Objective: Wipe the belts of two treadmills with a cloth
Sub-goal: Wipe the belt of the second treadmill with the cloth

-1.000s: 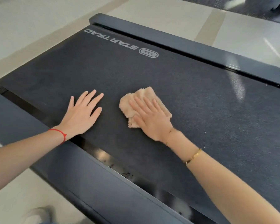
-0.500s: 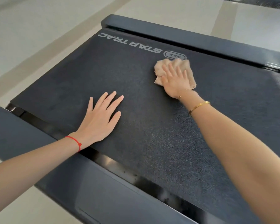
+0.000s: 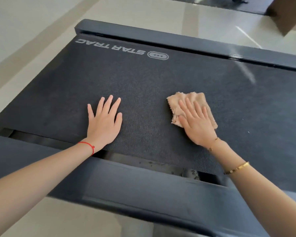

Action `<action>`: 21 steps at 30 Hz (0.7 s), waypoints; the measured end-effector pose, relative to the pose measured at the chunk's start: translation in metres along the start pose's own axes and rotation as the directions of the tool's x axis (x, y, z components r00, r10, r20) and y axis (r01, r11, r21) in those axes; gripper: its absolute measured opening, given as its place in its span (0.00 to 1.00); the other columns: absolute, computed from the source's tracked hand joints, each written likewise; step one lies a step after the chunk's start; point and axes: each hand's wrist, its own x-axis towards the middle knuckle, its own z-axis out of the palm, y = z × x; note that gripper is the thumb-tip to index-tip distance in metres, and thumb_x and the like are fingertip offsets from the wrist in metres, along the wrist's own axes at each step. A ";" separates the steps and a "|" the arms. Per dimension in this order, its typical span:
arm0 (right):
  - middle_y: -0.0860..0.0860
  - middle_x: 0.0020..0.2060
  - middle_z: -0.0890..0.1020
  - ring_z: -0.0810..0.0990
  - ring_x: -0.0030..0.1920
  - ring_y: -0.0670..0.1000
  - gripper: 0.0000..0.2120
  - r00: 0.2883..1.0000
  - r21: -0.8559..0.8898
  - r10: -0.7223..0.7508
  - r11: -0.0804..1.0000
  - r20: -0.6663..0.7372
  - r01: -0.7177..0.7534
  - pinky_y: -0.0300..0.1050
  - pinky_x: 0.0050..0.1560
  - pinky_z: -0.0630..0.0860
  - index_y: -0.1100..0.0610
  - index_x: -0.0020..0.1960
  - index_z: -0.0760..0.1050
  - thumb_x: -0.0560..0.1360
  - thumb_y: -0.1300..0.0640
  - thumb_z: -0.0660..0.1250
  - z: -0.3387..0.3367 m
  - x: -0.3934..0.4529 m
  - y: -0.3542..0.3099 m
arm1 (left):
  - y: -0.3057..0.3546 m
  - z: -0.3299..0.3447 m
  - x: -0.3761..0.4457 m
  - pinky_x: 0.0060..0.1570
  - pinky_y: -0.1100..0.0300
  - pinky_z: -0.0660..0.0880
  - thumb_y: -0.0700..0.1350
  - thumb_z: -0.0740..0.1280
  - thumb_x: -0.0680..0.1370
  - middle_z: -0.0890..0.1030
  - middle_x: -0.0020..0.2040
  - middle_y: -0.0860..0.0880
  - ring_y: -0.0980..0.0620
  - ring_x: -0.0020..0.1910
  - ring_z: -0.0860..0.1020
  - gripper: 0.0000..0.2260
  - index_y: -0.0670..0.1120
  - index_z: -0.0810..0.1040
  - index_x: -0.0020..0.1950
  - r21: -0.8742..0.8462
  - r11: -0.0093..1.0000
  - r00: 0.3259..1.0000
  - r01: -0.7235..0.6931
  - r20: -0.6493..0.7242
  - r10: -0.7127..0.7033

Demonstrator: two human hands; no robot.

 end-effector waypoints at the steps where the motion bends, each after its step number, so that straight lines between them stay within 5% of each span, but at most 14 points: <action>1: 0.45 0.80 0.42 0.40 0.79 0.55 0.25 1.000 0.010 0.023 1.000 0.003 -0.023 0.54 0.77 0.36 0.44 0.80 0.41 0.85 0.46 0.44 0.001 -0.004 -0.005 | 0.000 -0.001 0.000 0.76 0.35 0.42 0.53 0.49 0.84 0.52 0.82 0.51 0.49 0.81 0.46 0.25 0.55 0.52 0.82 0.000 1.000 1.000 -0.001 0.006 0.001; 11: 0.41 0.79 0.42 0.35 0.79 0.49 0.25 0.928 -0.014 -0.340 0.938 0.154 0.346 0.51 0.77 0.33 0.43 0.80 0.41 0.85 0.45 0.44 0.018 -0.076 -0.078 | -0.006 -0.004 -0.002 0.75 0.33 0.43 0.53 0.50 0.84 0.53 0.82 0.49 0.46 0.81 0.48 0.25 0.53 0.54 0.82 -0.027 0.998 0.998 -0.055 0.026 0.056; 21: 0.38 0.78 0.40 0.33 0.78 0.46 0.26 0.964 -0.024 -0.233 0.971 0.125 0.238 0.51 0.78 0.34 0.40 0.79 0.39 0.84 0.43 0.43 0.014 -0.091 -0.056 | -0.027 -0.009 -0.002 0.76 0.36 0.44 0.55 0.51 0.84 0.53 0.82 0.49 0.47 0.81 0.47 0.26 0.54 0.53 0.82 -0.024 0.993 0.992 -0.115 0.047 0.116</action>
